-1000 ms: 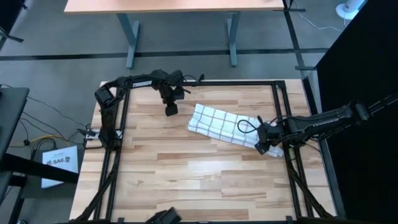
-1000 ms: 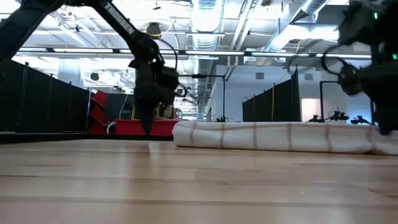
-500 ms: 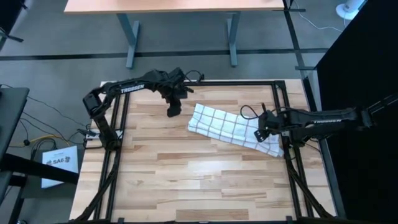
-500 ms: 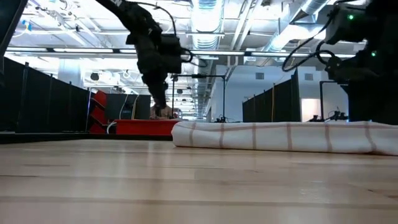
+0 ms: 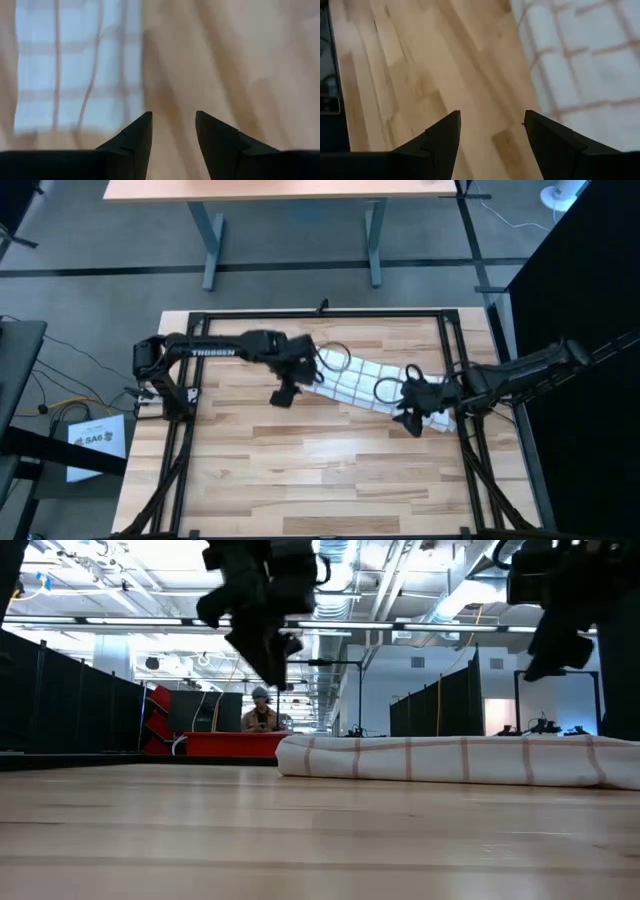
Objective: Roll towel
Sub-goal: Roll the white checkered towel
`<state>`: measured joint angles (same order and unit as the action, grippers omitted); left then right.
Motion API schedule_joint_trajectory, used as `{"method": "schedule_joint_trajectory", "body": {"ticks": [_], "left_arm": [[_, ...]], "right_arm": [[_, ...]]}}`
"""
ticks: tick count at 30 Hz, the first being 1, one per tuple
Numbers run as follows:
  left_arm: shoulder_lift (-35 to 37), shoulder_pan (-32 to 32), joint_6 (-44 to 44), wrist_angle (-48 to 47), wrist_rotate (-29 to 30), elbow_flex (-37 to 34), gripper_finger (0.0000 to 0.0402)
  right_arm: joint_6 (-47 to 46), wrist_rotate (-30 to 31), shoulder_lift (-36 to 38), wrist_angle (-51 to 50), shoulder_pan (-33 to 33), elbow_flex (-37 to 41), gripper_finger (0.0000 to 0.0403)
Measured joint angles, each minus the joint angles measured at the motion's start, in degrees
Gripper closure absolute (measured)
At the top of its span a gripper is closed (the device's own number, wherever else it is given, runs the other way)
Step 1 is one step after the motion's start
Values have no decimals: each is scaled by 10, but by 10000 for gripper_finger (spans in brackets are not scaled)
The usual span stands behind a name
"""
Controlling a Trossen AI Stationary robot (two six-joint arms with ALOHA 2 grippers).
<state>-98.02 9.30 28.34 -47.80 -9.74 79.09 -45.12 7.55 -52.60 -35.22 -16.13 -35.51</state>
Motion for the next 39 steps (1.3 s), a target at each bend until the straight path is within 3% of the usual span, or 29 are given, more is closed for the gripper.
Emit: {"method": "schedule_joint_trajectory", "body": {"ticks": [6,11,20,28,33,39], "left_arm": [[-11,-32,-5,108,1,-4,266],[-42,-2,-13,170,12,-6,266],[-133,94,-27,203,3,-7,266],[-182,123,-77,187,-43,-16,269],[-171,122,-98,202,-68,-60,286],[-97,115,-139,184,-82,-150,313]], "right_arm": [[-64,-2,-62,-79,-57,0,195],[-134,-2,-109,-158,-57,1,195],[-153,1,-111,-159,40,0,195],[-123,-22,-137,-136,116,0,195],[-90,-31,-169,-108,130,0,195],[-84,-54,-197,-44,114,0,195]]}}
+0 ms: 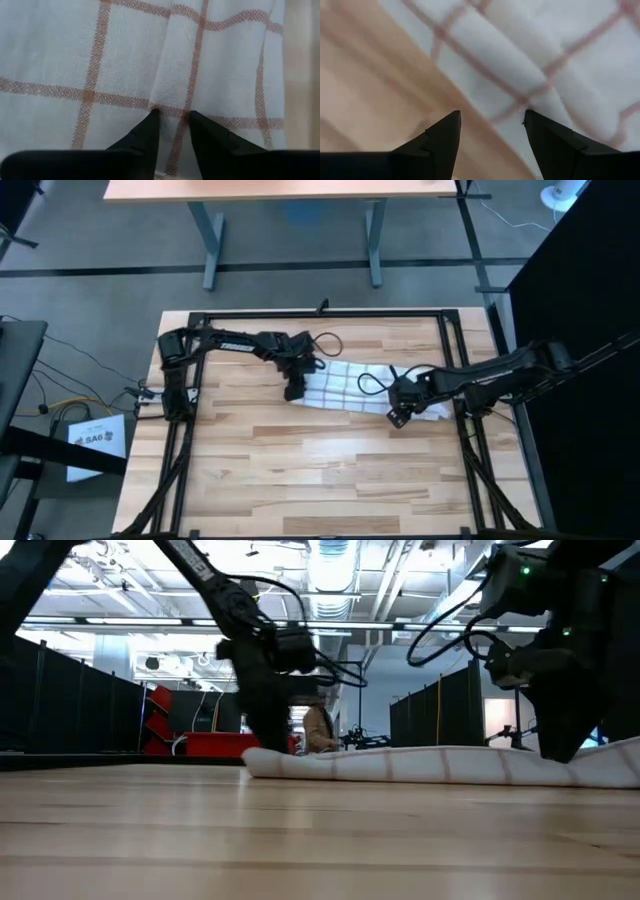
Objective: Roll towel
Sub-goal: Roll the white checkered towel
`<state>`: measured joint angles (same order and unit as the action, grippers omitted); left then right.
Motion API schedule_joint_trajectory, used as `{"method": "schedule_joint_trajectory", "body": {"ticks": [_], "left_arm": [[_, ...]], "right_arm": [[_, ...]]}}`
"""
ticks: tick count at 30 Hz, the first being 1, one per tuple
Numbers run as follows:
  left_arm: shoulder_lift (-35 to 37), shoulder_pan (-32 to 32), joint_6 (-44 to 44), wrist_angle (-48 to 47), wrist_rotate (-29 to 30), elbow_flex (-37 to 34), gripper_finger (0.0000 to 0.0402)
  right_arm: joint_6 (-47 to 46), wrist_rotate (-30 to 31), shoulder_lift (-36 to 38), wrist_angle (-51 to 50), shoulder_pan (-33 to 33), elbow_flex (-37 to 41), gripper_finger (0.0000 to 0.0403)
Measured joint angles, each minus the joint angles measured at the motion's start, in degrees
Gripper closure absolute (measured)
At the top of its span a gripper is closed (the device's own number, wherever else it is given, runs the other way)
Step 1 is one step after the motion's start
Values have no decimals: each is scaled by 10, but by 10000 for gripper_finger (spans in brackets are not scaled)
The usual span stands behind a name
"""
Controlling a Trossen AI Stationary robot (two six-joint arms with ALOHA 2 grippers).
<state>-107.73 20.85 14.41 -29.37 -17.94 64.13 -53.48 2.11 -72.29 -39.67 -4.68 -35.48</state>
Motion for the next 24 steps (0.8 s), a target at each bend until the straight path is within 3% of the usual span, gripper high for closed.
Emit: {"method": "schedule_joint_trajectory", "body": {"ticks": [6,10,15,20,24], "left_arm": [[106,-52,-58,1,12,-123,324],[169,-104,-112,-11,44,-176,325],[279,-135,-162,-29,108,-147,325],[344,-172,-245,-46,107,-107,325],[339,-206,-316,-47,86,-98,323]], "right_arm": [[2,-8,-2,52,-46,0,195],[67,-8,-2,76,-73,0,195],[211,-6,-1,106,-83,-24,195],[341,13,-1,48,-54,-75,195],[451,24,-1,4,-14,-108,195]]}}
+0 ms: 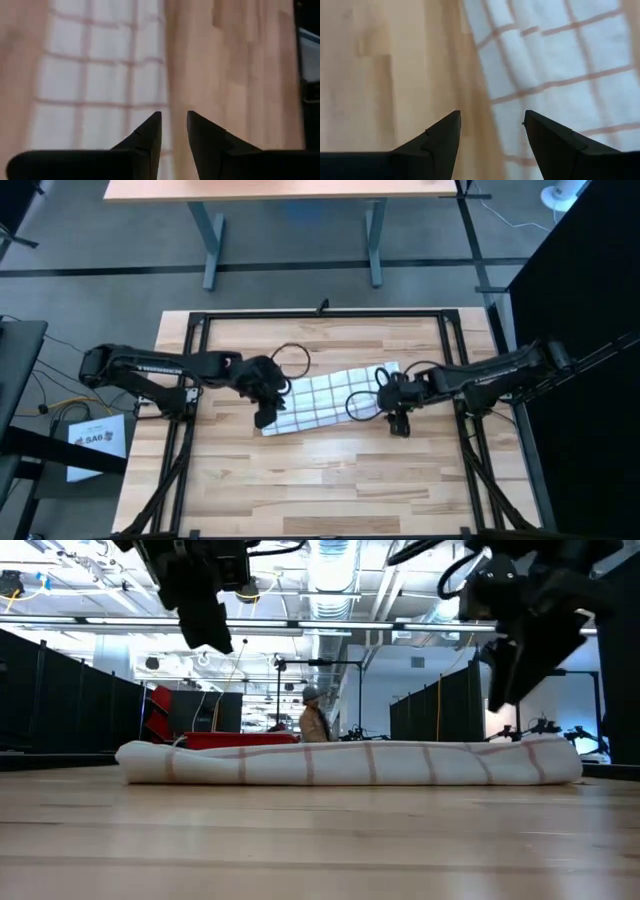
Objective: Roll towel
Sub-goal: Roll the white checkered towel
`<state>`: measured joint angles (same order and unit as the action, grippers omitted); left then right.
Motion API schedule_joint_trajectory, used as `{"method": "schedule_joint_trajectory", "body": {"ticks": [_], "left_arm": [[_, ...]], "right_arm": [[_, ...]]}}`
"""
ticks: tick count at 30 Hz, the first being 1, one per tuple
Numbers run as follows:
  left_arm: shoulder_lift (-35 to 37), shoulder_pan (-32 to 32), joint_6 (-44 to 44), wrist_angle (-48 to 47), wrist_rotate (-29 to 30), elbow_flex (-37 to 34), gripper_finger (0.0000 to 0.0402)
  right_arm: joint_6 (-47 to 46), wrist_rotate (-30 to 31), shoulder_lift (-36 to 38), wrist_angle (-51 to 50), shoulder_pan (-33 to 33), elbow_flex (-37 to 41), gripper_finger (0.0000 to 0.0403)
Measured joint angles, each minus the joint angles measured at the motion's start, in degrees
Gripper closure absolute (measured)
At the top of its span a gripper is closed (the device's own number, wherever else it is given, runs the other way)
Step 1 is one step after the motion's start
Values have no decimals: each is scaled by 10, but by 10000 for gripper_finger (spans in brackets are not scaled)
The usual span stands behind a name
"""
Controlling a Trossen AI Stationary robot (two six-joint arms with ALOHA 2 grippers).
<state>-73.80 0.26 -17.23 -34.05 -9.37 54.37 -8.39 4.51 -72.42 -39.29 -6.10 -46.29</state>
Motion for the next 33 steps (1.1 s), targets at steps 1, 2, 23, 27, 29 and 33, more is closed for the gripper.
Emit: {"method": "schedule_joint_trajectory", "body": {"ticks": [1,2,23,27,29,33], "left_arm": [[-8,-7,-15,0,-5,0,321],[-16,-14,-34,-1,-9,0,319],[-215,-116,-58,-48,124,97,306],[-219,-109,-50,-64,123,97,285],[-220,-106,-42,-62,124,97,272],[-220,-97,-31,-72,146,96,250]], "right_arm": [[24,0,0,-6,11,-2,195],[41,-1,0,-9,22,-3,193],[132,-32,0,-69,40,28,179],[134,-31,0,-71,63,27,169],[137,-31,0,-70,73,27,167],[144,-32,0,-69,87,27,166]]}}
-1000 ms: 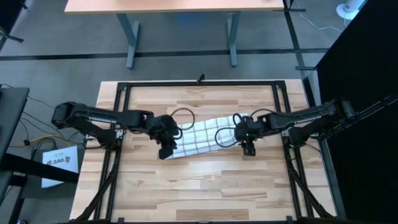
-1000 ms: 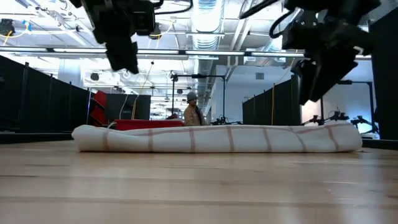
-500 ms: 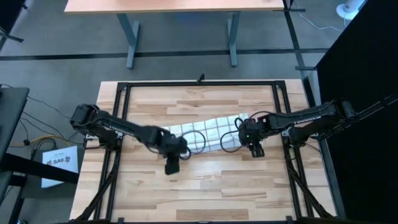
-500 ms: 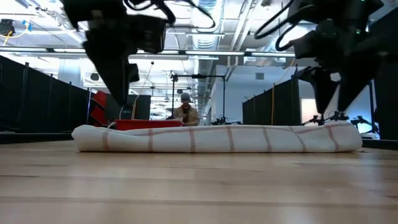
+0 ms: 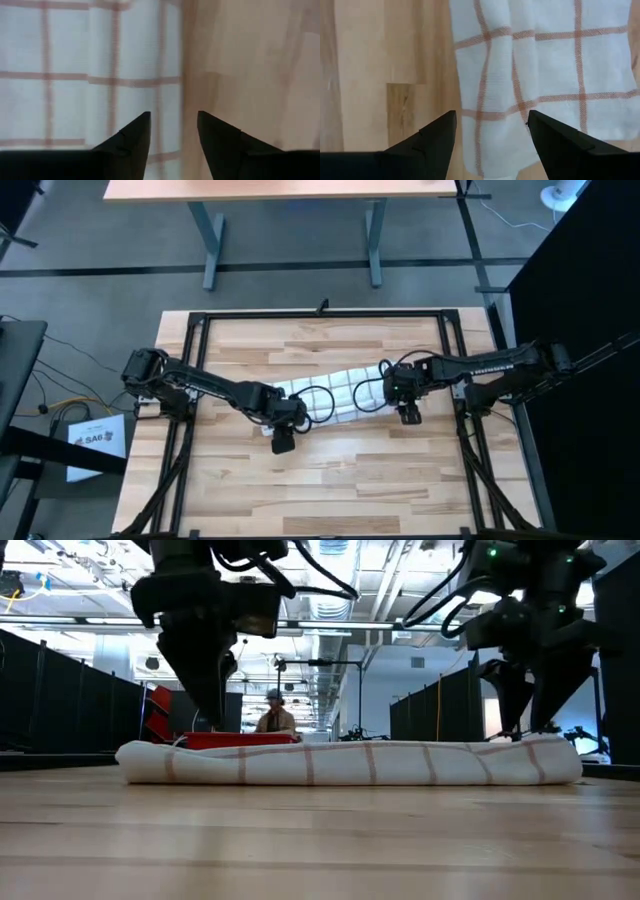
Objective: Roll towel
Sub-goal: Roll the white checkered towel
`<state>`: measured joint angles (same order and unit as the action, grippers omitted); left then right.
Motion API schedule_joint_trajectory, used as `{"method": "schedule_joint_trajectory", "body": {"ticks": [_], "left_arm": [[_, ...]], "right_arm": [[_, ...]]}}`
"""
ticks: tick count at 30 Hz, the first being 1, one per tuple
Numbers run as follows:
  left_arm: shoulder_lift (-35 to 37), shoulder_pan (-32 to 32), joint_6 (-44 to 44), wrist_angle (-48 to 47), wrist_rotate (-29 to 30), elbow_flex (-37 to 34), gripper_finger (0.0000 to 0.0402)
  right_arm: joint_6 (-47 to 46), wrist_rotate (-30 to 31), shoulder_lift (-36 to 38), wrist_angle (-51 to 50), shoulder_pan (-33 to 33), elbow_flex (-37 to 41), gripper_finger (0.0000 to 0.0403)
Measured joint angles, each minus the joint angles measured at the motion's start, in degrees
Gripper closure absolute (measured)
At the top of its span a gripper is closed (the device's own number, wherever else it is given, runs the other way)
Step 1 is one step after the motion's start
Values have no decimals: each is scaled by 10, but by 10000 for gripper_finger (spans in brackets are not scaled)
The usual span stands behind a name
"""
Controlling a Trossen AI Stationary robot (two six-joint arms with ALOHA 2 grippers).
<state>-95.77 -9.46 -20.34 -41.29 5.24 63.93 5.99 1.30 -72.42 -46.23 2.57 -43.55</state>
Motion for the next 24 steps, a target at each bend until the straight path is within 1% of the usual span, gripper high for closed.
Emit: {"method": "schedule_joint_trajectory", "body": {"ticks": [4,8,11,14,20,24], "left_arm": [[0,8,13,-2,17,-3,242],[0,8,22,-5,16,-3,242],[0,8,23,-5,23,-3,242],[0,7,26,-2,32,-8,242],[0,7,16,3,34,-40,242],[0,1,11,31,30,-50,242]], "right_arm": [[1,-1,0,1,10,0,166],[5,-26,-1,1,10,0,166],[5,-28,-13,1,3,0,166],[5,-30,-37,21,2,0,166],[1,-30,-94,43,-3,0,168],[1,-31,-123,47,-7,0,170]]}}
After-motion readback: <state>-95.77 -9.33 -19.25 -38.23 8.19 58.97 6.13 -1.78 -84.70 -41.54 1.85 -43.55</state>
